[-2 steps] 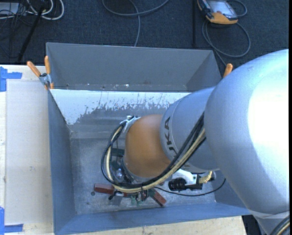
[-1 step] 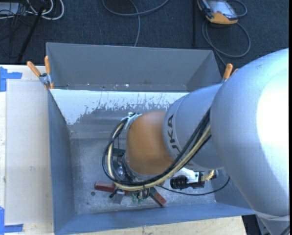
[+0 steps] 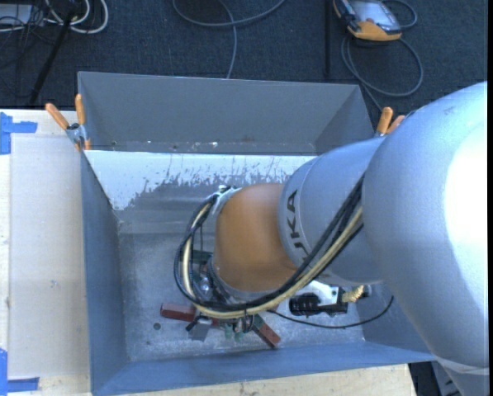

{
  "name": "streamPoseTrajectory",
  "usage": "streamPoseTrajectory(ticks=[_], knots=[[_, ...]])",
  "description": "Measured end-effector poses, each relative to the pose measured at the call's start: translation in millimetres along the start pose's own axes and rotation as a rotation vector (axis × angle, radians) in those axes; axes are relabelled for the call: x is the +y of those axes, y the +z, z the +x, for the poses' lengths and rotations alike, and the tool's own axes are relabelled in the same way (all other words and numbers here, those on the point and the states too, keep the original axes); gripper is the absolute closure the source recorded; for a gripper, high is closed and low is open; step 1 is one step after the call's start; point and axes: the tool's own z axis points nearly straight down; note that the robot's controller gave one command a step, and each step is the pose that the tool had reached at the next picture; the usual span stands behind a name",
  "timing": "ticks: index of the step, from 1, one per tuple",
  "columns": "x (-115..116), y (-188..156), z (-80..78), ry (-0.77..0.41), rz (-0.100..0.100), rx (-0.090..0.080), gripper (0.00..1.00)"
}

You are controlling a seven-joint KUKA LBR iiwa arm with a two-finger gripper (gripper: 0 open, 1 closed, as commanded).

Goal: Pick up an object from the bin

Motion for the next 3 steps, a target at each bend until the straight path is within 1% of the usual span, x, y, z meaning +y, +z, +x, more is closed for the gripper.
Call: streamPoseTrajectory(ticks=[1, 2, 3], knots=[[0.0, -6.8, -0.1, 0.001, -0.001, -0.001, 1.0], [-0.6, -14.6, 0.7, 0.001, 0.002, 0.003, 1.0], [-1.4, -30.6, 1.8, 0.001, 0.005, 0.008, 1.0]])
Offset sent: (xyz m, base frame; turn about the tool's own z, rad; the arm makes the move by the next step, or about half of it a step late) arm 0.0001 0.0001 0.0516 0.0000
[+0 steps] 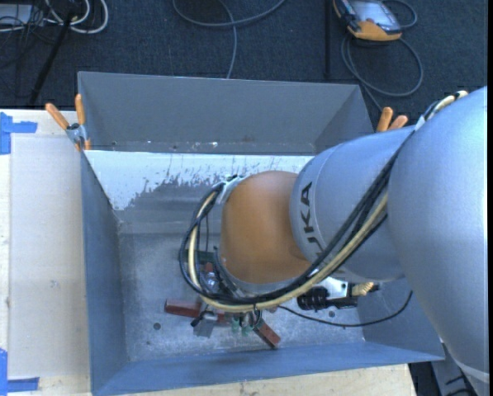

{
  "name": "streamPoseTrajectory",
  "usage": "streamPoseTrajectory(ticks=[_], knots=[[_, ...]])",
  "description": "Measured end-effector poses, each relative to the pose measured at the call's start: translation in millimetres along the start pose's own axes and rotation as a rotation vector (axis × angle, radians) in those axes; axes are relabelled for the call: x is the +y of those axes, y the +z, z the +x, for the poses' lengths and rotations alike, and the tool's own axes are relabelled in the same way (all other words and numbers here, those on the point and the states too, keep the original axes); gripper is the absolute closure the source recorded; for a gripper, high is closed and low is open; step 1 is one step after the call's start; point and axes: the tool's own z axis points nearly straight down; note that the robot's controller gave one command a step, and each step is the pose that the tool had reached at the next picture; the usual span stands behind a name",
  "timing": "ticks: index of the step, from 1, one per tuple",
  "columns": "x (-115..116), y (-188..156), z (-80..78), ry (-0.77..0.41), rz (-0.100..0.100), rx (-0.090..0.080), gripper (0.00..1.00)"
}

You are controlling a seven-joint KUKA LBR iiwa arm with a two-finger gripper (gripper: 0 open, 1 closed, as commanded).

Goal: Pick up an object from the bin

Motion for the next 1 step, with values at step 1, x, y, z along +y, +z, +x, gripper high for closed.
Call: streamPoseTrajectory(ticks=[1], knots=[[0.0, -22.3, -0.2, 0.0, -0.001, -0.002, 1.0]])
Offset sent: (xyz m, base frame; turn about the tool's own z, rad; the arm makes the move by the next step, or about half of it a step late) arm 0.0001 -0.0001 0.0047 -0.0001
